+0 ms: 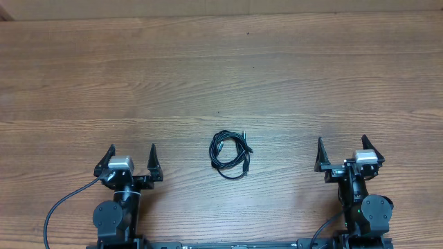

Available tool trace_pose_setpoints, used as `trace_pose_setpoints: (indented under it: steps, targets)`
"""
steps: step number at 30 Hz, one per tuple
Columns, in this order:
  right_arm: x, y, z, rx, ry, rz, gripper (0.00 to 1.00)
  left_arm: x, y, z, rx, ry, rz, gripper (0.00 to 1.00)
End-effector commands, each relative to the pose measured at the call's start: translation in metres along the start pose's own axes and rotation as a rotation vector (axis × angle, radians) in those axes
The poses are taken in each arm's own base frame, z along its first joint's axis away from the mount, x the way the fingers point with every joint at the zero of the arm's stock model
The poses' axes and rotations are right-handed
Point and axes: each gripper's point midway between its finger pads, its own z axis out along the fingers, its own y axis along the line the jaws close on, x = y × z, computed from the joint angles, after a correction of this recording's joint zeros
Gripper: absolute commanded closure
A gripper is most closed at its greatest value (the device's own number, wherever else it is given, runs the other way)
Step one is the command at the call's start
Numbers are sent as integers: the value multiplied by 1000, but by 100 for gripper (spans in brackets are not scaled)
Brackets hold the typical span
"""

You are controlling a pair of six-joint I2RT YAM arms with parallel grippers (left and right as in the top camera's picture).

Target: Untangle cables

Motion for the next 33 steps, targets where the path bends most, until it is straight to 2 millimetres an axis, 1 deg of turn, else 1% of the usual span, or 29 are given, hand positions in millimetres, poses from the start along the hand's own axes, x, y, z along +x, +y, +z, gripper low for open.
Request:
trace_pose_setpoints:
  steps: [1,30,33]
  targets:
    - [2,1,0,0,-5,-1,0,1,0,0,3,-2,-8,0]
    - [2,1,0,0,-4,-1,0,1,1,0,0,-3,-7,0]
    - [2,1,0,0,-4,-1,0,1,8,0,-45,-2,0,0]
